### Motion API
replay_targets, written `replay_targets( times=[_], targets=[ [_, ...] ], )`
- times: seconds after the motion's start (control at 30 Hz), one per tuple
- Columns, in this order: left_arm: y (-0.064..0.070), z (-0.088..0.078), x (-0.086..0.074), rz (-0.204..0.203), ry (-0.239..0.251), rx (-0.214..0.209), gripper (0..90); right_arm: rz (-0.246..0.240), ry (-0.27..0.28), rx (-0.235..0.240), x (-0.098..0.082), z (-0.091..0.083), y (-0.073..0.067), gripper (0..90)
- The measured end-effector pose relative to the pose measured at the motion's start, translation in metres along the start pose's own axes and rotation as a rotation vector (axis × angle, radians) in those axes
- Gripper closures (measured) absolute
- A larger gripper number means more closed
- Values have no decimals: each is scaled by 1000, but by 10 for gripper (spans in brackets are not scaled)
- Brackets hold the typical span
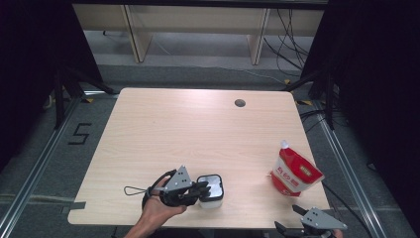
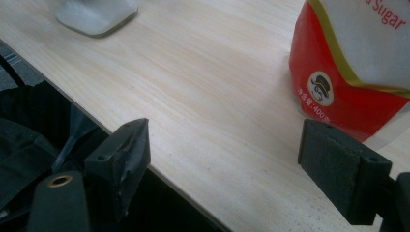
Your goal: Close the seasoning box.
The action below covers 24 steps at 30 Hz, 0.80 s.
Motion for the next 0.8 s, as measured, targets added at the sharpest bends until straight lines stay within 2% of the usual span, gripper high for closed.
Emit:
replay_targets(
  times=[0.03, 0.07, 0.1, 0.13, 0.17, 0.2, 0.23, 0.27, 0.3, 0.33, 0.37, 0.43, 0.6, 0.63, 0.7, 0.8],
  targets=[
    [0, -2, 1, -8, 10, 4, 721, 34, -13, -2, 0, -1, -3, 198],
    [-1, -4, 2, -5, 13, 4, 703, 36, -15, -2, 0, -1, -3, 198],
    [-1, -5, 2, -12, 11, 4, 677, 12, -6, -4, 0, 0, -1, 198],
    [-2, -7, 3, -4, 16, -4, 658, 16, -8, -3, 0, -1, -2, 198],
    [-1, -8, 2, -25, 13, 7, 622, 40, -21, 0, 0, -2, -3, 198],
    [-2, -9, 2, -35, 14, -1, 585, 1, -6, 1, 0, 0, 0, 198],
    [-2, -11, 2, -47, 17, -1, 550, 2, -6, 1, 0, 0, 0, 198],
    [-3, -12, 2, -42, 16, -8, 531, 3, -5, 2, 0, 0, 0, 199],
    [-3, -13, 2, -51, 12, -9, 505, 18, -7, 1, 0, 0, -1, 199],
    [-3, -15, 2, -58, 5, -20, 469, 52, -23, -1, 0, -2, -4, 200],
    [-3, -16, 3, -44, -4, -22, 429, 26, -13, -3, 0, -1, -3, 201],
    [-3, -20, 4, -40, -15, -2, 377, -9, 1, -9, 0, 0, 1, 203],
    [-6, -29, 2, -54, 8, 29, 316, 10, -8, 4, 0, 0, 0, 203],
    [-7, -31, 2, -44, 8, 29, 303, 9, -8, 3, 0, 0, 0, 203],
    [-9, -33, -1, -43, 5, 37, 286, -28, 4, -6, 0, 1, 2, 204],
    [-10, -35, -5, -55, -2, 43, 266, -25, -1, -13, 0, 1, 1, 204]
  ],
)
Point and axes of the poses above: each handheld gripper's, and its own axes: z roughly forward along the jaws, x roughly out of its top, y roughly to its right, the point moved 1 cm from there along z, roughly forward along the jaws, and after that the axes turned 9 degrees about -z, right-handed, at the moved point
